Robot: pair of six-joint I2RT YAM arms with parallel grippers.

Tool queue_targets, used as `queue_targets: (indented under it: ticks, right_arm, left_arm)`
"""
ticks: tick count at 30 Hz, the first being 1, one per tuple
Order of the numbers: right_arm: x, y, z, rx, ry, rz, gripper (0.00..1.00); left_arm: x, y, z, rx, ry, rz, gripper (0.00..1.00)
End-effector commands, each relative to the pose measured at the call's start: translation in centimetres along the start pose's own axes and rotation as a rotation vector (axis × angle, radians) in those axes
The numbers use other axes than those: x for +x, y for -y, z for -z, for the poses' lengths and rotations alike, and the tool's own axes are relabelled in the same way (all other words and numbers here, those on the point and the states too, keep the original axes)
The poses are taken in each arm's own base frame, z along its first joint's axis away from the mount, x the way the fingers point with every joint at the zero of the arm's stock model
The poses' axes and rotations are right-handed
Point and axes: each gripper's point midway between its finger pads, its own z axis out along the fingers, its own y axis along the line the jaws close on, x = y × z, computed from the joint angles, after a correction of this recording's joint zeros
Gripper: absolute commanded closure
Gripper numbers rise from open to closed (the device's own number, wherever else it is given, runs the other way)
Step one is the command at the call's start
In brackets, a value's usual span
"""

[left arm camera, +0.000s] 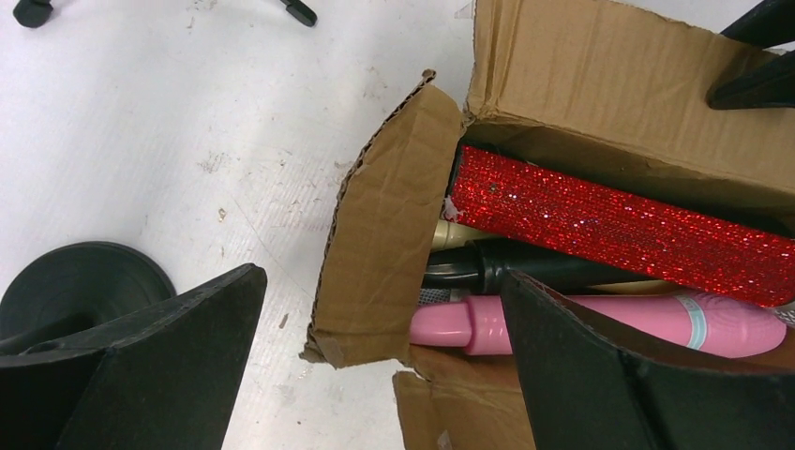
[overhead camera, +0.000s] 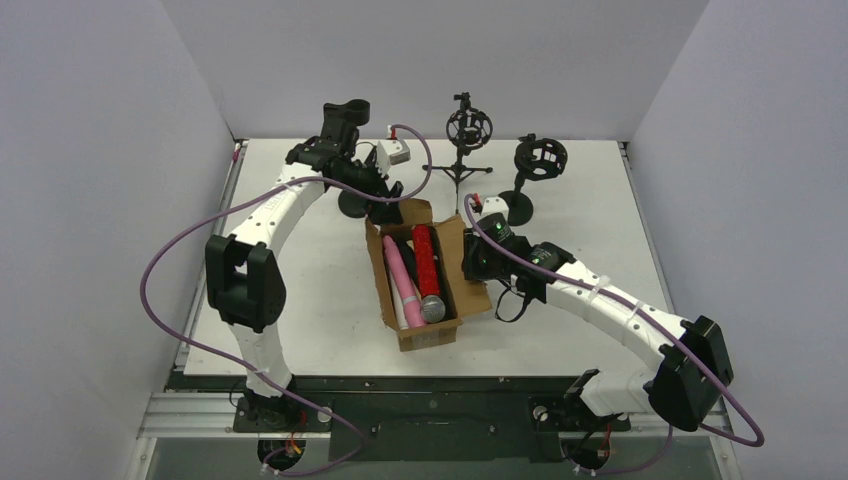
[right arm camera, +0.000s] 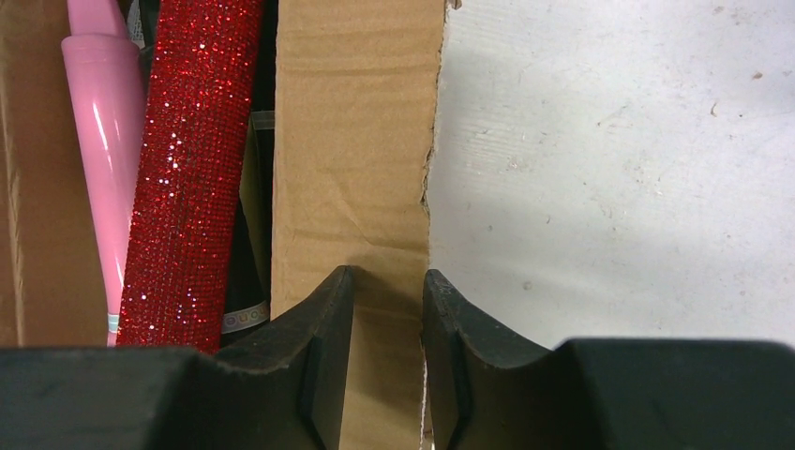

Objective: Attach the microphones to the stand

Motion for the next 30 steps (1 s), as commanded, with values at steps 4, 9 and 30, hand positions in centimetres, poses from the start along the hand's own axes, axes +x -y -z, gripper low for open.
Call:
queue_targets:
  ticks: [4,9,30]
  right_arm:
    - [1.0,-1.4,-0.3,-0.092,-0.021,0.028,0.84]
    - [1.3,-3.2,-0.6,-0.181,-0.045,0.024,0.89]
    - [-8.6,-12.1,5.0,-0.19,0.162,0.214,0.5]
  left_arm:
    - [-0.2,-0.8,-0.1,0.032,0.042,-0.05,0.11]
    - [0.1,-0.7,0.1,0.03,0.042,-0.063,0.52]
    - [1.7,0.1,9.7,-0.105,0.149,0.295,1.0]
